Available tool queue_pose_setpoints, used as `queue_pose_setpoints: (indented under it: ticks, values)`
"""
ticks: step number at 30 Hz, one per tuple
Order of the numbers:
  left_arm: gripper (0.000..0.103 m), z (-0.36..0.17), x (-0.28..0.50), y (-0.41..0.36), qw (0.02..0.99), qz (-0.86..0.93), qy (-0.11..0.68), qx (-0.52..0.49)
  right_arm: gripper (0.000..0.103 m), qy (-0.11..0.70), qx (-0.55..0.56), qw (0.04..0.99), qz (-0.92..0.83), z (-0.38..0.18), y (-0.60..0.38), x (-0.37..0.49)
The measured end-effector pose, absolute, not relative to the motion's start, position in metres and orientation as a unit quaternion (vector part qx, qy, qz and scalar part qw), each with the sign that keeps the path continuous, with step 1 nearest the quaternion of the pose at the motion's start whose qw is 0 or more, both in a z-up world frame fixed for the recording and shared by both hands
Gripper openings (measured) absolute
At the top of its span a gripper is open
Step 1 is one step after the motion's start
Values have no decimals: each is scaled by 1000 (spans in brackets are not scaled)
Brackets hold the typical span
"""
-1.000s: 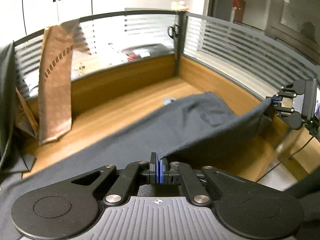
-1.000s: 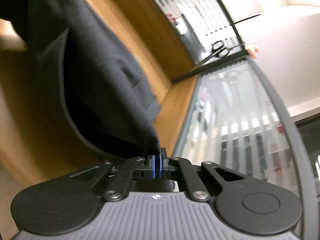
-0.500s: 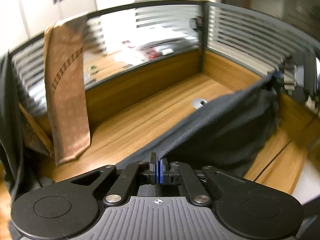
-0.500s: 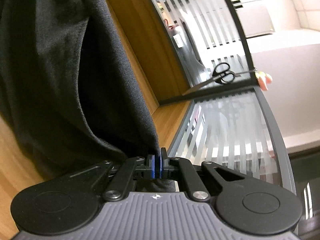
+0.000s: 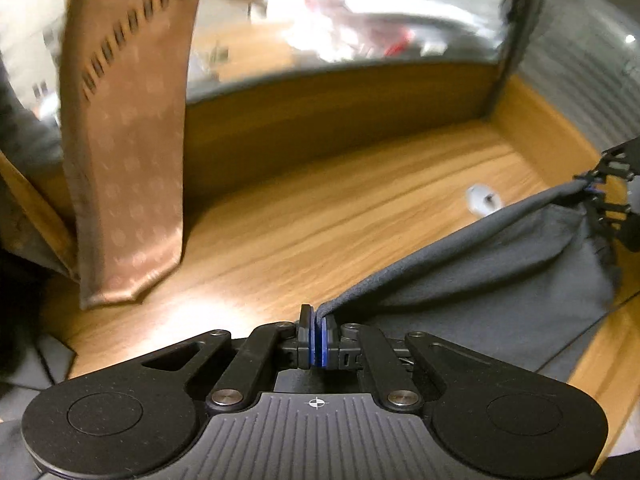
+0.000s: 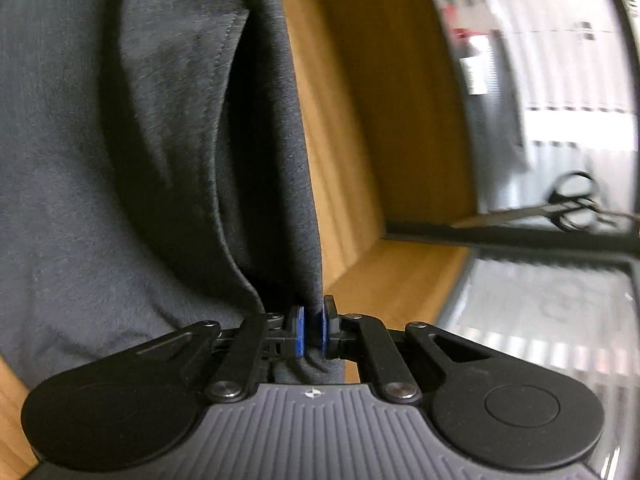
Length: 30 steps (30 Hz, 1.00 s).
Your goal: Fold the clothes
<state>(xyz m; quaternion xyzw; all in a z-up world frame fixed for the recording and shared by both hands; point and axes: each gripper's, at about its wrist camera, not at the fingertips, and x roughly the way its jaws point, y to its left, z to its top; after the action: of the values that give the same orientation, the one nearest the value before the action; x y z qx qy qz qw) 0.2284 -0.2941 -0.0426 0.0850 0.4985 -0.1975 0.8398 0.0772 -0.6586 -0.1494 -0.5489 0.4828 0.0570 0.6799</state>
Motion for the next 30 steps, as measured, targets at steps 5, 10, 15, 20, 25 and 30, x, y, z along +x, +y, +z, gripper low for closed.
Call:
queue_pose_setpoints:
  ticks: [5, 10, 15, 20, 25, 30]
  values:
    - [7, -72, 242, -293, 825, -197, 524, 78, 9, 507, -547, 660, 86, -175, -664, 110]
    - [15, -101, 255, -292, 809, -198, 549, 70, 13, 522, -549, 643, 109, -196, -667, 134]
    - [20, -130, 269, -291, 793, -198, 573, 63, 17, 524, -552, 638, 119, -206, -667, 146]
    - [63, -115, 256, -285, 814, -214, 537, 53, 60, 497, -574, 644, 94, -202, -666, 149]
    - [74, -89, 230, -274, 828, -227, 511, 44, 85, 502, -524, 685, 69, -169, -668, 148]
    - [78, -61, 202, -262, 840, -221, 494, 41, 88, 509, -442, 736, 55, -130, -662, 128]
